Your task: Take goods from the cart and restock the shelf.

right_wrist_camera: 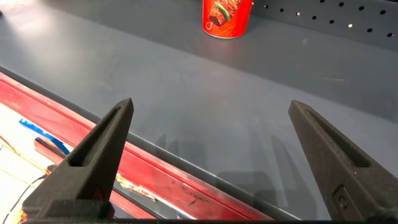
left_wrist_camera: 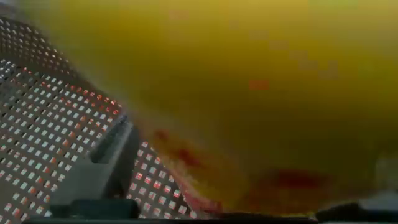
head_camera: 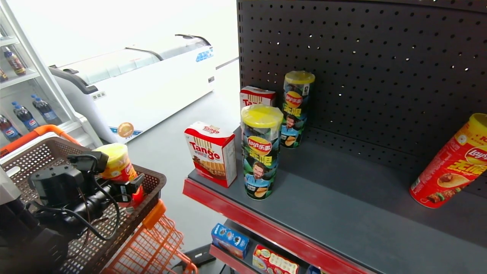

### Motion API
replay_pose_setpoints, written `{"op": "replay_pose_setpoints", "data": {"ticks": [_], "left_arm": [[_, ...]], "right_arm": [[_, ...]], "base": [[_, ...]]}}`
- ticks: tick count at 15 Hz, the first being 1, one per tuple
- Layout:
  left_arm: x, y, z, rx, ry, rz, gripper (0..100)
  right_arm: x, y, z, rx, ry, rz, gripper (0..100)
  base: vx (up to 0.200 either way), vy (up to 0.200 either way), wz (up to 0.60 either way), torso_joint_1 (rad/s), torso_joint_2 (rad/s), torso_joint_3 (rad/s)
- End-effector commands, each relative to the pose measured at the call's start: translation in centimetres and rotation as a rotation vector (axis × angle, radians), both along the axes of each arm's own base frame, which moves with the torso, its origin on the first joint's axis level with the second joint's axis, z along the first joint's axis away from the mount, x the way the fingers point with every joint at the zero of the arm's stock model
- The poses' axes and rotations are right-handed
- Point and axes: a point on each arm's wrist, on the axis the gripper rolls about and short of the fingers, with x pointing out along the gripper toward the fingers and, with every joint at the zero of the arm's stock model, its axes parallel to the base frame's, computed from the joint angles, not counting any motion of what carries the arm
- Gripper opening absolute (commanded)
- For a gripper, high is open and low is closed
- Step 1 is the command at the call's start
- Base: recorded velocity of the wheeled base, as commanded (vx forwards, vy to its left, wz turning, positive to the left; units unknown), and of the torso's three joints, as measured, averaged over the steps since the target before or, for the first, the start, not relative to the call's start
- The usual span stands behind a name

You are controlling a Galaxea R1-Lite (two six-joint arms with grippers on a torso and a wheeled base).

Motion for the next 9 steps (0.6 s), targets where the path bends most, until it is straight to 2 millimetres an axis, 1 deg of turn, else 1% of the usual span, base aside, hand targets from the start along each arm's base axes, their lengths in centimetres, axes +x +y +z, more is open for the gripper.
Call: {"op": "replay_pose_setpoints", "data": {"ticks": [1,3,4,5,6,7,9], "left_arm": [[0.4,0.0,0.1,0.019,-0.003,-0.007,0],[0.4,-0.1,0.9,0.055,-0.038,-0.015,0],[0.2,-0.1,1.8,0.082,-0.059,-0.018,0],[0.1,-0.1,2.0,0.09,-0.063,-0.019,0],[-0.7,-0.3,4.4,0.121,-0.135,-0.034,0],[-1.5,-0.4,5.8,0.12,-0.157,-0.065,0],[-4.0,-1.1,8.7,0.117,-0.187,-0.122,0]], "right_arm": [[0.0,0.0,0.0,0.0,0.001,0.001,100],[0.0,0.0,0.0,0.0,0.001,0.001,100],[0.0,0.0,0.0,0.0,0.001,0.001,100],[0.0,0.0,0.0,0.0,0.001,0.001,100],[0.0,0.0,0.0,0.0,0.001,0.001,100],[0.0,0.0,0.0,0.0,0.001,0.001,100],[0.0,0.0,0.0,0.0,0.001,0.001,100]], "base": [[0.0,0.0,0.0,0.0,0.0,0.0],[0.0,0.0,0.0,0.0,0.0,0.0],[0.0,0.0,0.0,0.0,0.0,0.0],[0.0,0.0,0.0,0.0,0.0,0.0],[0.0,0.0,0.0,0.0,0.0,0.0],[0.0,0.0,0.0,0.0,0.0,0.0],[0.0,0.0,0.0,0.0,0.0,0.0]]}}
